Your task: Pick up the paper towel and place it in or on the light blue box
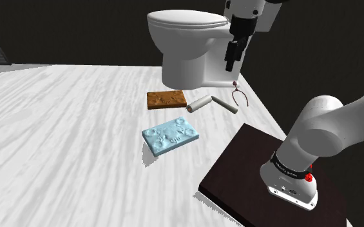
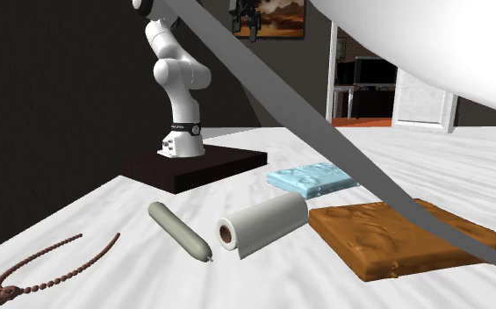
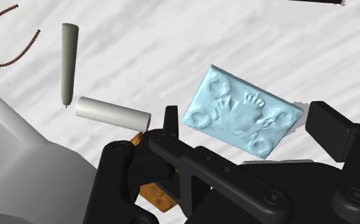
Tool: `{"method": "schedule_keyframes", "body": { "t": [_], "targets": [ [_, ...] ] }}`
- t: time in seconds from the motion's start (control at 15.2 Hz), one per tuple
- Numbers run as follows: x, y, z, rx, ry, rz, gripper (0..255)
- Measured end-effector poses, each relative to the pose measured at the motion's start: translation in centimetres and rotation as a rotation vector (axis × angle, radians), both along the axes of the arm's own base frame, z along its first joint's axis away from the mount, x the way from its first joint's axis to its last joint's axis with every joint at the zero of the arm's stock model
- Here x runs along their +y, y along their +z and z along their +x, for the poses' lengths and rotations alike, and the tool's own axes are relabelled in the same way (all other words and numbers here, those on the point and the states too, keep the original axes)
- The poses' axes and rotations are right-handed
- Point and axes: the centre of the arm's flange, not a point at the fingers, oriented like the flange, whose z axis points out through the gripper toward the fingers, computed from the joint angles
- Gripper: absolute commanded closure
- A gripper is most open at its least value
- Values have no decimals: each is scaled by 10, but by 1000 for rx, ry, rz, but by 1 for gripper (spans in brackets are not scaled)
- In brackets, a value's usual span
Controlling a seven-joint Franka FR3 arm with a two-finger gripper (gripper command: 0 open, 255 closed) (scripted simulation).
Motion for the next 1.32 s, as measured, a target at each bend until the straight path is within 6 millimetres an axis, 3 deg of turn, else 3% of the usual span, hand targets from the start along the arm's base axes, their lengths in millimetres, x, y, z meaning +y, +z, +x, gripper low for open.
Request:
{"method": "schedule_keyframes", "body": {
  "t": [0.2,0.86,1.32],
  "targets": [
    [-8,-12,1,-2,35,-3,0],
    [-89,-110,15,-20,326,-25,0],
    [-144,-178,42,-34,537,-41,0]
  ]
}}
